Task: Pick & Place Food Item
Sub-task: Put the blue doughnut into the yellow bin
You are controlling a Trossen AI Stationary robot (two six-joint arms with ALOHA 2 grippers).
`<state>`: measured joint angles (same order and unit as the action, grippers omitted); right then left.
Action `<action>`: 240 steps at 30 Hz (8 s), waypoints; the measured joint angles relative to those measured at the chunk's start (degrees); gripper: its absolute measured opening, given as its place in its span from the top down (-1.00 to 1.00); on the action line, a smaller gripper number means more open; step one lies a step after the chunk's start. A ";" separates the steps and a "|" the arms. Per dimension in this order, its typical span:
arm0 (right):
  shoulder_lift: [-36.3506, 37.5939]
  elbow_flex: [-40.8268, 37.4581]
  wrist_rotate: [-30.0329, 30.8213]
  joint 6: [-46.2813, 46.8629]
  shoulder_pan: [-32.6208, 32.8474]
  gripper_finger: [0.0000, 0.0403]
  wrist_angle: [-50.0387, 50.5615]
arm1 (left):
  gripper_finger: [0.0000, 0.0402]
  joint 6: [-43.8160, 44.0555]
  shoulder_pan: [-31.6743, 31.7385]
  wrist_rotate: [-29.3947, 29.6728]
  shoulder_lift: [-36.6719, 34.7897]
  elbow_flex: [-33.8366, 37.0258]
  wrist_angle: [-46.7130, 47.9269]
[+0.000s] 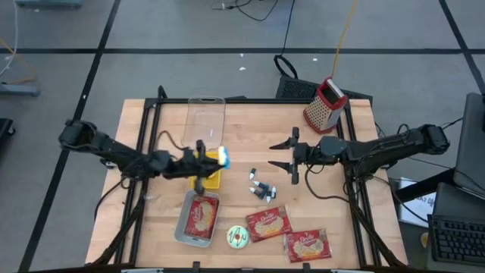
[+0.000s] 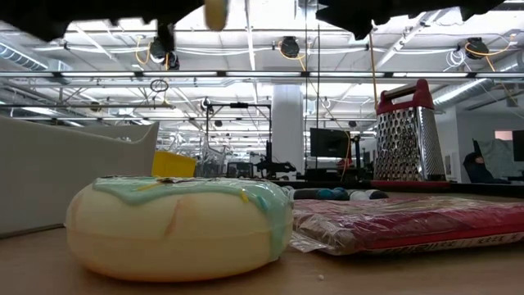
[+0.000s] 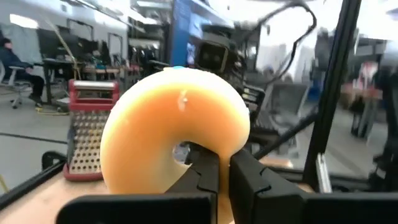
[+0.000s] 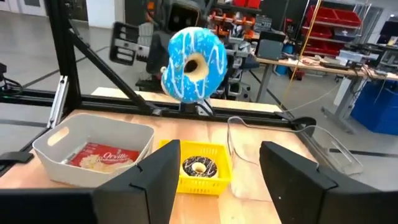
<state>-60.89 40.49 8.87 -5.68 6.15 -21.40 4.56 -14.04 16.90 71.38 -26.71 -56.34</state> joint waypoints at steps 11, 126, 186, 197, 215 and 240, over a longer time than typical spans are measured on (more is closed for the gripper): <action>-1.49 -0.03 0.08 -0.84 -0.04 -0.02 -0.83 | 0.96 8.83 -6.85 5.69 -0.85 18.11 -13.89; -1.62 -0.04 0.10 -1.43 -0.12 0.02 0.75 | -0.17 26.72 -1.14 10.69 9.09 -17.34 77.04; -1.61 -0.04 0.08 -2.48 -0.13 0.02 0.75 | 0.87 21.09 4.14 -2.01 9.09 -22.92 92.37; -1.61 -0.05 0.08 -2.47 -0.11 0.02 0.78 | 0.88 15.09 6.80 -9.44 12.93 -22.90 90.77; -1.61 -0.06 0.08 -2.48 -0.13 0.02 1.56 | 0.85 10.71 8.29 -8.33 14.32 -23.01 94.56; -1.61 -0.06 0.10 -2.48 -0.11 0.02 1.56 | 0.83 12.61 8.29 -0.35 12.89 -23.01 98.84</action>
<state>-62.50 40.42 8.97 -8.16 6.04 -19.84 17.17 -5.76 16.55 84.27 -49.71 42.50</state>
